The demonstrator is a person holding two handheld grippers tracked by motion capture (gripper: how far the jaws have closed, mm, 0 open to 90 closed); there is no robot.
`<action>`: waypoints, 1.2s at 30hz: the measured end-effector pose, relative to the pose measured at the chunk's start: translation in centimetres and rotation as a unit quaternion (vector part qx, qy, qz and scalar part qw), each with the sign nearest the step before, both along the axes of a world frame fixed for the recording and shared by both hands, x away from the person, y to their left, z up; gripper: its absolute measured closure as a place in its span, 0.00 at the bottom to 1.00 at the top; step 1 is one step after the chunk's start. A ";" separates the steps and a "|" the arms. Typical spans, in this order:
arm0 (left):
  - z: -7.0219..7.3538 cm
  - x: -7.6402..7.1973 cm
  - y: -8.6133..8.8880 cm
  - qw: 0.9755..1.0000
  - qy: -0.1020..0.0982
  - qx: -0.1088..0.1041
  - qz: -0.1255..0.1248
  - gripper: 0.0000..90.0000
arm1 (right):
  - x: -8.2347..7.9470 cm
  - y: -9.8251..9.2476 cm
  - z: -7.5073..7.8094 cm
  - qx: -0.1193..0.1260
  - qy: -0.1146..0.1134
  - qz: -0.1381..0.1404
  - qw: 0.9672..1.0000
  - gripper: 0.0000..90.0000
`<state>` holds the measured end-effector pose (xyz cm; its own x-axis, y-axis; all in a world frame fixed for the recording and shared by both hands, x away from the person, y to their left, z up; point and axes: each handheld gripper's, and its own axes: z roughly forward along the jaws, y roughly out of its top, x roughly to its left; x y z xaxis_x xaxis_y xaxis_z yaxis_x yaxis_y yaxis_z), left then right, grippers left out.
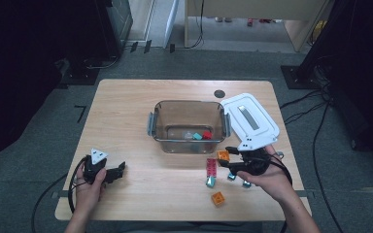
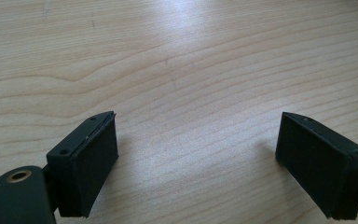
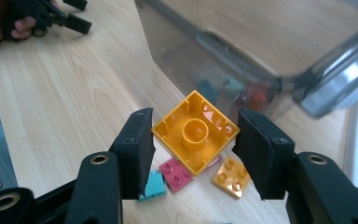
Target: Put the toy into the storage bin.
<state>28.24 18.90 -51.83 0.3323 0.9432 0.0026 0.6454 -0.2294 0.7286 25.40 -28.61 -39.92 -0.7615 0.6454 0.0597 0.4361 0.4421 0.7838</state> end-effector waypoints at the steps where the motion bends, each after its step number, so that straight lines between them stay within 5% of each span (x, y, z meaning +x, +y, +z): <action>1: 0.0 0.0 0.0 1.000 0.000 0.000 0.000 0.14 | 0.1 0.1 0.3 0.000 -0.002 0.001 1.000 0.53; 19: 0.0 0.0 0.0 1.000 0.000 0.000 0.000 0.14 | 2.1 1.9 4.9 -0.002 -0.028 0.013 1.000 0.53; 36: 0.0 0.0 0.0 1.000 0.000 0.000 0.000 0.14 | 5.0 4.3 7.7 -0.002 -0.041 0.020 0.999 0.53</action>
<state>28.25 18.91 -51.83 0.3327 0.9430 0.0033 0.6452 -0.2302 0.7285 30.38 -24.27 -32.27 -0.7885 0.6151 -0.0067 0.3524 0.4607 0.8146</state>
